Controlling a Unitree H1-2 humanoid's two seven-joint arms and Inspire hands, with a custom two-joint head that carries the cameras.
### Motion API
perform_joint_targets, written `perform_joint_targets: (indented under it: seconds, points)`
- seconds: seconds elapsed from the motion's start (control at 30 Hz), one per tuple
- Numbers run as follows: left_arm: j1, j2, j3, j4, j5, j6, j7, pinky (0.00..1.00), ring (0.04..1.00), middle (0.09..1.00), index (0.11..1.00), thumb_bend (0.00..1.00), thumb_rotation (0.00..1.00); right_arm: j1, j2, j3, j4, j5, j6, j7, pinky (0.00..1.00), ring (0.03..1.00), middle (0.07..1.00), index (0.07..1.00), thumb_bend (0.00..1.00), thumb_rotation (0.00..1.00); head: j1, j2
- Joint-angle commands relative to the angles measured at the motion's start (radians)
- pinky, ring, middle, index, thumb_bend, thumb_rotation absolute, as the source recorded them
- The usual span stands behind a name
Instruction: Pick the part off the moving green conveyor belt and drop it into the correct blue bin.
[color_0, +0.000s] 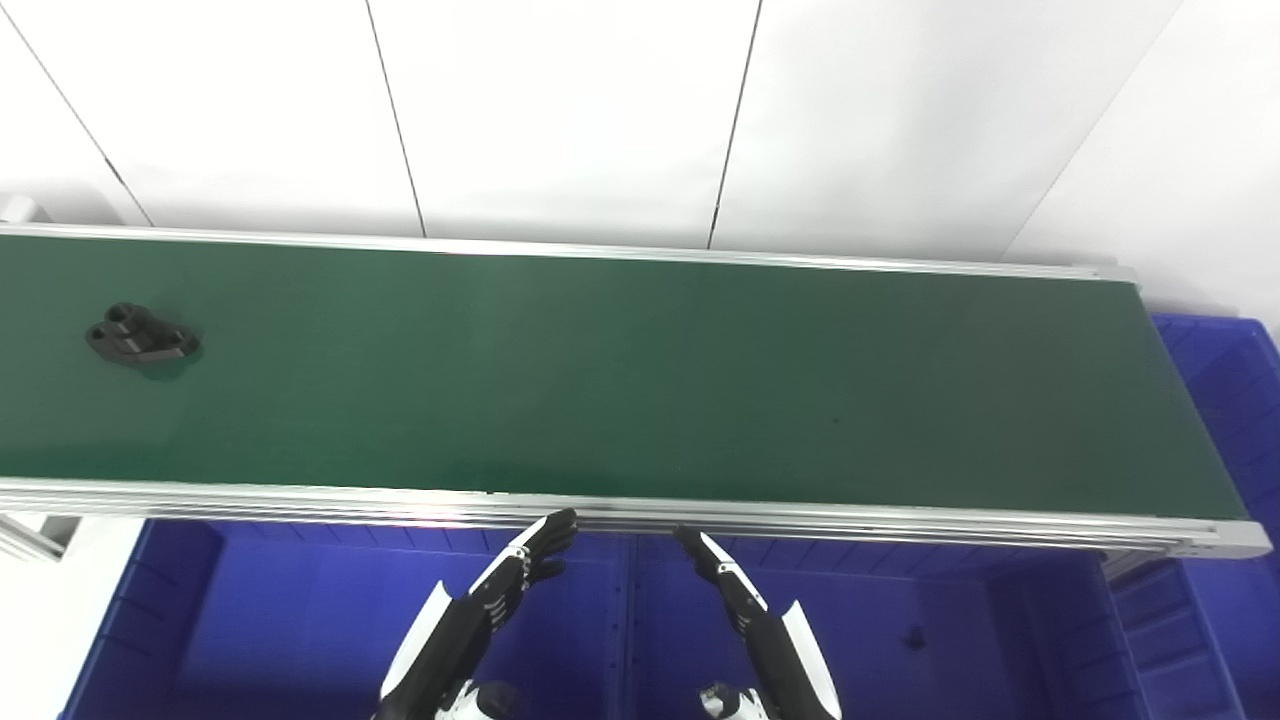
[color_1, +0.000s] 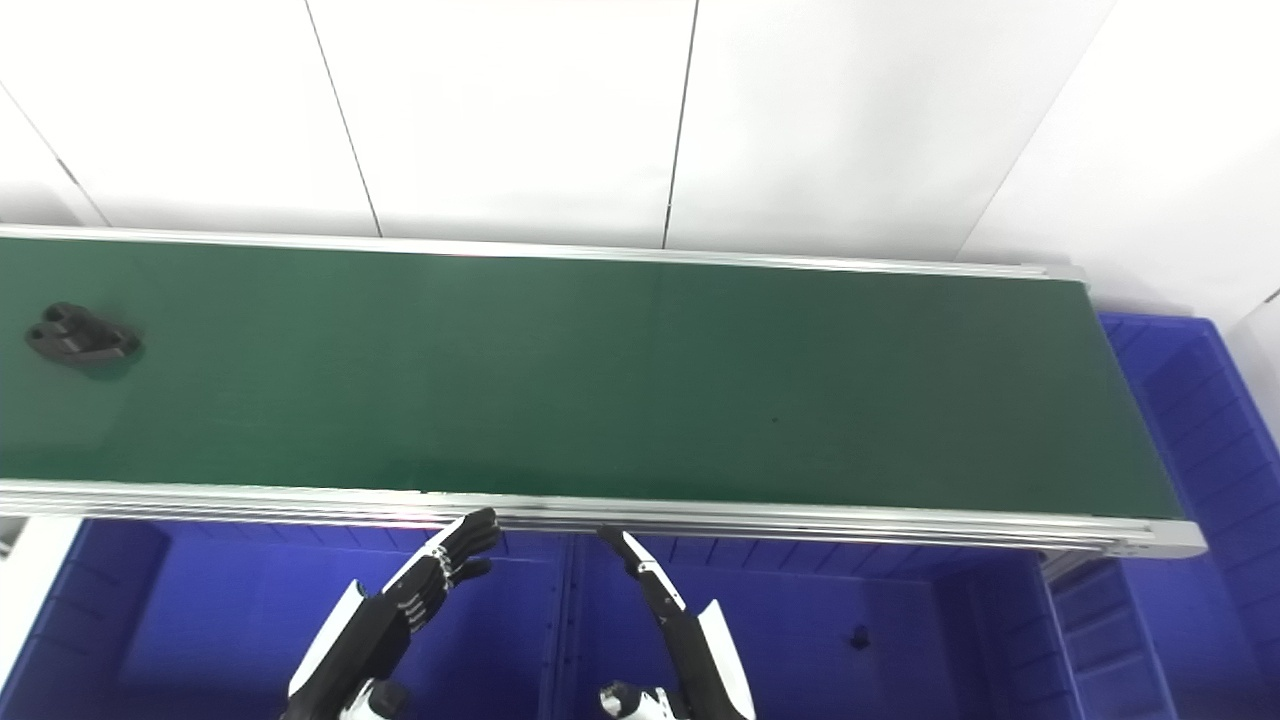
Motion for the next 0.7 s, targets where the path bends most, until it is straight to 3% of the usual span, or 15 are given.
perform_joint_targets:
  seconds: [0.0, 0.2, 0.67]
  points:
    - [0.005, -0.007, 0.005, -0.042, -0.003, -0.039, -0.007, 0.87, 0.922, 0.928, 0.921, 0.91, 0.95, 0.004, 0.013, -0.006, -0.036, -0.009, -0.057, 0.015, 0.93, 0.939, 0.926, 0.909, 0.97, 0.96, -0.001, 0.011]
    - [0.003, -0.006, 0.015, -0.053, -0.016, -0.036, -0.017, 0.88, 0.926, 0.929, 0.923, 0.92, 0.94, 0.002, 0.027, -0.02, -0.043, -0.011, -0.056, 0.038, 0.94, 0.945, 0.926, 0.915, 0.97, 0.96, -0.028, 0.03]
    - [0.014, -0.026, 0.03, -0.047, -0.02, -0.037, -0.042, 0.88, 0.917, 0.923, 0.913, 0.91, 0.93, 0.013, 0.03, -0.035, -0.044, -0.012, -0.057, 0.055, 0.92, 0.937, 0.927, 0.913, 0.96, 0.95, -0.003, 0.0]
